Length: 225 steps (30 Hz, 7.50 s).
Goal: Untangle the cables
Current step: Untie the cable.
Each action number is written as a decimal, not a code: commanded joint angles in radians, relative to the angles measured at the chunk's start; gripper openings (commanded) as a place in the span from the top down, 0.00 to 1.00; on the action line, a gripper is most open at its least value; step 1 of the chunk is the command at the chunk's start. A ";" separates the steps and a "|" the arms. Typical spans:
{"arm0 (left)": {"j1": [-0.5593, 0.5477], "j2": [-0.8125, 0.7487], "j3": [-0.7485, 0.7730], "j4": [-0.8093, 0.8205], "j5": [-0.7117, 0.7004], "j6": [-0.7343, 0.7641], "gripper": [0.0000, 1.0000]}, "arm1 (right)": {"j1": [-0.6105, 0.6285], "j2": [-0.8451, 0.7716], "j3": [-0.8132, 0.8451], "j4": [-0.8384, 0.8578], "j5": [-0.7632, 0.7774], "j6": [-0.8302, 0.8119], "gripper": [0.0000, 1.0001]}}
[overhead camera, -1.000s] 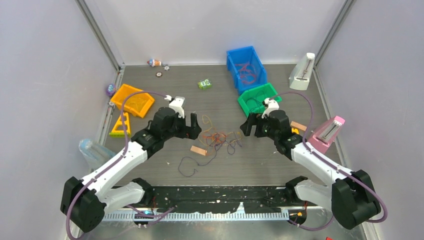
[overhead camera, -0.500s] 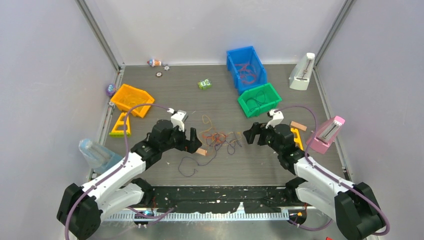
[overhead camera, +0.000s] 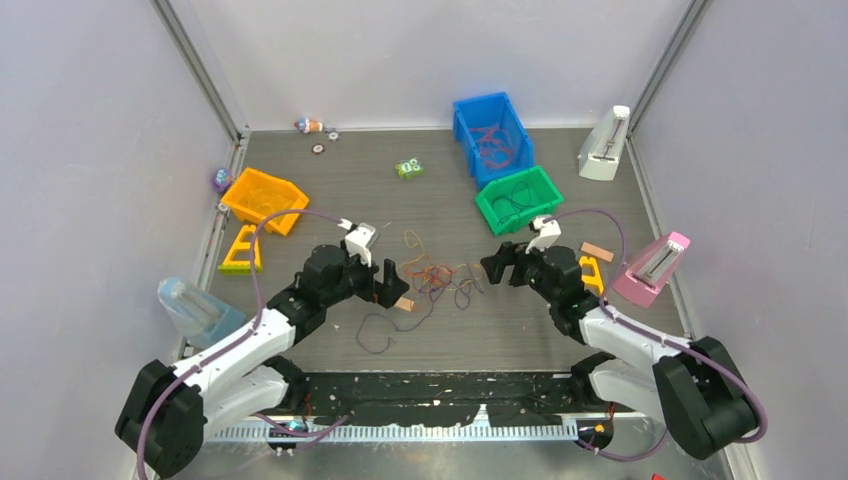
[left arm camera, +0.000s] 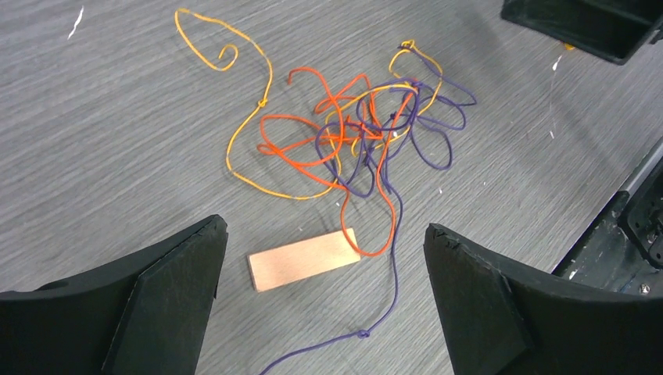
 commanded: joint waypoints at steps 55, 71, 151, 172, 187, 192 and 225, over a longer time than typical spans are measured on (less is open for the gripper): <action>-0.002 0.221 -0.010 0.398 0.107 0.063 0.07 | 0.062 0.194 0.145 0.217 -0.069 0.029 0.12; -0.001 0.265 0.068 0.236 0.034 0.041 0.08 | 0.142 0.274 0.221 0.158 -0.046 -0.020 0.12; 0.007 -0.080 -0.100 0.166 -0.578 0.011 1.00 | 0.198 -0.242 0.308 -0.564 0.716 0.083 0.95; 0.039 -0.181 -0.085 -0.121 -1.118 -0.288 1.00 | 0.055 -0.265 0.893 -1.091 1.041 -0.013 0.95; 0.041 -0.199 -0.100 -0.094 -1.122 -0.277 1.00 | 0.029 -0.227 0.890 -1.099 0.876 -0.023 0.95; 0.039 -0.183 -0.101 -0.063 -1.077 -0.244 1.00 | 0.027 -0.193 0.881 -1.116 0.831 -0.027 0.93; 0.033 0.186 0.041 0.157 -0.001 0.057 0.15 | 0.284 0.551 0.750 -0.502 -0.157 -0.239 0.26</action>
